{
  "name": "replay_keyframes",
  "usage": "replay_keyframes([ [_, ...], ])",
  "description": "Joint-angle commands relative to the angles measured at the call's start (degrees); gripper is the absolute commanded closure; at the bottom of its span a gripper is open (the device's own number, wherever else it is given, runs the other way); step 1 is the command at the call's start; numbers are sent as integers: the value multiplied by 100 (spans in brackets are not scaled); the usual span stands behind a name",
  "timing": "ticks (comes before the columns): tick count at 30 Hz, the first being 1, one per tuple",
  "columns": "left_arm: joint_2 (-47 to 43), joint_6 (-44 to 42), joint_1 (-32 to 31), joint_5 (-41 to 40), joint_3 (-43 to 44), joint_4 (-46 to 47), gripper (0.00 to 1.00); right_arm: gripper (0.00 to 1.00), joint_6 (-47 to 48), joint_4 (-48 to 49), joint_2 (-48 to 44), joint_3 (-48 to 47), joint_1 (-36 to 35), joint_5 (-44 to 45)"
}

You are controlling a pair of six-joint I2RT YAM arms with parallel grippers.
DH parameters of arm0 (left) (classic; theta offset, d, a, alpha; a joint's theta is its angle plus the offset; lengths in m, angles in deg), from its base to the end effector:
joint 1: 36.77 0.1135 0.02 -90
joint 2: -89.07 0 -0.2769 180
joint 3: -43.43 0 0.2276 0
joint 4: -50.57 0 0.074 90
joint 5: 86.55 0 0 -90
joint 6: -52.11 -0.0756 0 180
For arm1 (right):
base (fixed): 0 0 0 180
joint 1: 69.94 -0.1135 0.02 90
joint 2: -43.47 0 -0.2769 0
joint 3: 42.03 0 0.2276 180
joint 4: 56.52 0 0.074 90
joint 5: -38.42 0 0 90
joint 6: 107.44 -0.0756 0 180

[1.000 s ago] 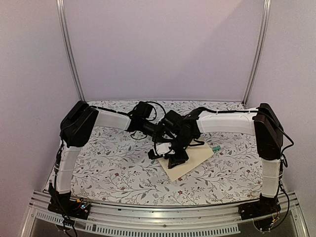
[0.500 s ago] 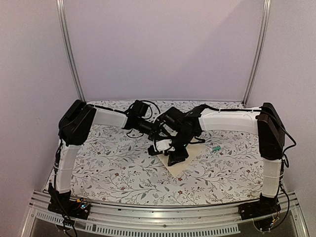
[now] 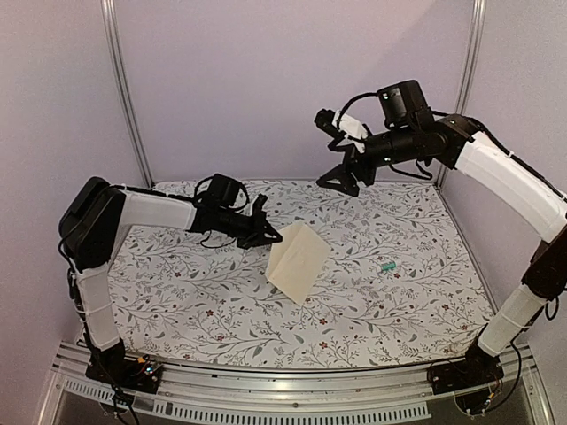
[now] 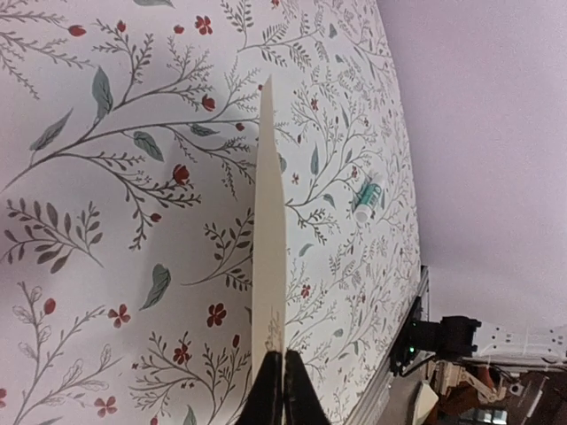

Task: Place the letter into the envelope and seal it

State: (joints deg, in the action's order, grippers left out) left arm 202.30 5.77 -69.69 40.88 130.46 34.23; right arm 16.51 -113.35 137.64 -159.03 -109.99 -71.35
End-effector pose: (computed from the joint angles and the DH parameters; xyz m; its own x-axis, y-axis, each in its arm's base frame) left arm 0.3378 -0.2735 0.1768 -0.9681 -0.0264 -0.2493 0.1924 0.5598 -0.8060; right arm 0.2670 0.2578 0.3968 0.1030 -0.6000 -0.7933 -0.9194 0.2469 -0.3061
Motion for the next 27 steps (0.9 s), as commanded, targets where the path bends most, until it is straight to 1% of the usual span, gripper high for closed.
replay_keyframes([
  [1, -451, 995, -58, -1394, -440, 667, 96, 1, -1095, 554, -399, 261, 384, 416],
  [2, -493, 1170, -121, -1596, -533, 794, 94, 1, -1267, 582, -445, 287, 509, 382],
  [3, -527, 1320, -197, -1820, -616, 982, 85, 1, -1341, 571, -479, 310, 614, 324],
  [4, -530, 1473, -292, -2030, -636, 960, 67, 1, -1353, 552, -490, 336, 678, 318],
  [5, -544, 1591, -372, -2226, -629, 873, 15, 1, -1308, 542, -515, 374, 704, 379],
  [6, -559, 1709, -445, -2379, -586, 570, 2, 1, -1269, 539, -527, 410, 715, 416],
  [8, -651, 1643, -539, -2462, -490, 234, 0, 1, -1154, 533, -617, 484, 718, 438],
  [10, -868, 1224, -634, -2558, -493, 127, 0, 1, -1041, 541, -698, 532, 718, 487],
  [12, -1087, 525, -700, -2399, -520, 216, 0, 1, -958, 578, -761, 566, 722, 605],
  [14, -1246, -390, -742, -1964, -472, 451, 0, 1, -927, 682, -846, 617, 785, 658],
  [15, -1301, -727, -763, -1784, -379, 468, 0, 1, -926, 728, -883, 651, 836, 658],
  [17, -1408, -1156, -789, -1676, -197, 360, 0, 1, -1002, 789, -971, 729, 957, 656],
  [22, -1603, -1514, -762, -1458, 13, 532, 0, 1, -1227, 772, -1095, 1015, 1414, 434],
  [25, -1586, -1513, -763, -1473, 402, 387, 0, 1, -1365, 734, -1145, 1216, 1901, 93],
  [27, -1568, -1506, -777, -1428, 754, 274, 0, 2, -1398, 611, -1142, 1350, 2309, -325],
])
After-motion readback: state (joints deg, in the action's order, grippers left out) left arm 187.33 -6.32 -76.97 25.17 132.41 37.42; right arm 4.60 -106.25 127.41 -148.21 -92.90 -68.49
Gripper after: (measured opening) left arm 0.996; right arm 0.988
